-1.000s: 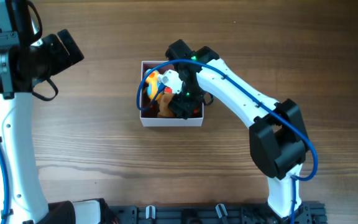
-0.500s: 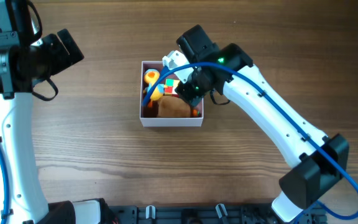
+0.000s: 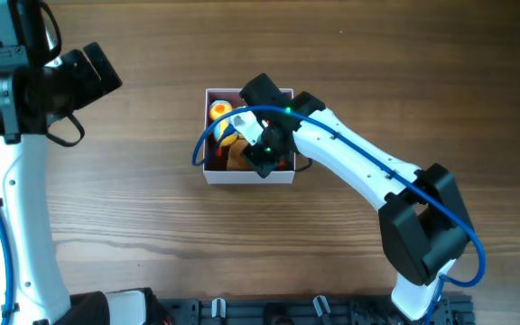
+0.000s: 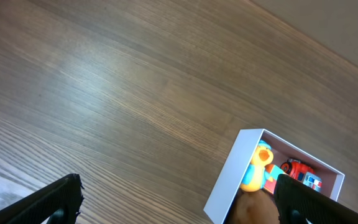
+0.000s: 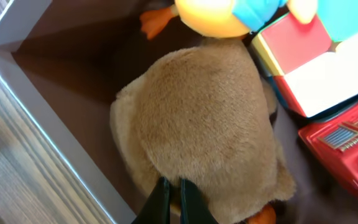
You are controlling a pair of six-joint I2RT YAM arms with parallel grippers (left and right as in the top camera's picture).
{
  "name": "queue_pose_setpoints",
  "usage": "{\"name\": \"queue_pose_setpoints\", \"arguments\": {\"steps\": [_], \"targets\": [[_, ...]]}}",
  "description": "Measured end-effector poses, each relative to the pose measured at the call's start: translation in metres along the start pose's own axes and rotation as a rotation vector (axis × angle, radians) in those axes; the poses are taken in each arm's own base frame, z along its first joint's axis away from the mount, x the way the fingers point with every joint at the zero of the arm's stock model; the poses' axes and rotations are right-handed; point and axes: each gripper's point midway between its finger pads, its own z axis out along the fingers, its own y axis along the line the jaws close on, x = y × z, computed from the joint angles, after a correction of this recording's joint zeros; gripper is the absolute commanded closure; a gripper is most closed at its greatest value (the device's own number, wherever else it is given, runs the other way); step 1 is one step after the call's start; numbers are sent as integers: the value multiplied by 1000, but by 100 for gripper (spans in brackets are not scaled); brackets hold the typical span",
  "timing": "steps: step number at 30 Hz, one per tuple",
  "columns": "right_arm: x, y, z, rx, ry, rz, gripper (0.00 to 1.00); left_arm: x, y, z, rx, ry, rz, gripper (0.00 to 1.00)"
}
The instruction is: Pack container
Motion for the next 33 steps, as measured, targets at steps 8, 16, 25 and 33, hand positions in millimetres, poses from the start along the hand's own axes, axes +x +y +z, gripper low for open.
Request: {"name": "queue_pose_setpoints", "arguments": {"steps": [8,16,25,33], "targets": [[-50,-33,-98,230,-252,143,67,0,0,0,0,0,1,0],[-24,-147,-273,451,-688,597,0,6,-45,6,105,-23,189,0],[7,-208,-301,588,-742,748,0,37,-75,68,118,84,322,0],[69,-199,-275,566,-571,905,0,53,-75,36,172,62,380,0]]}}
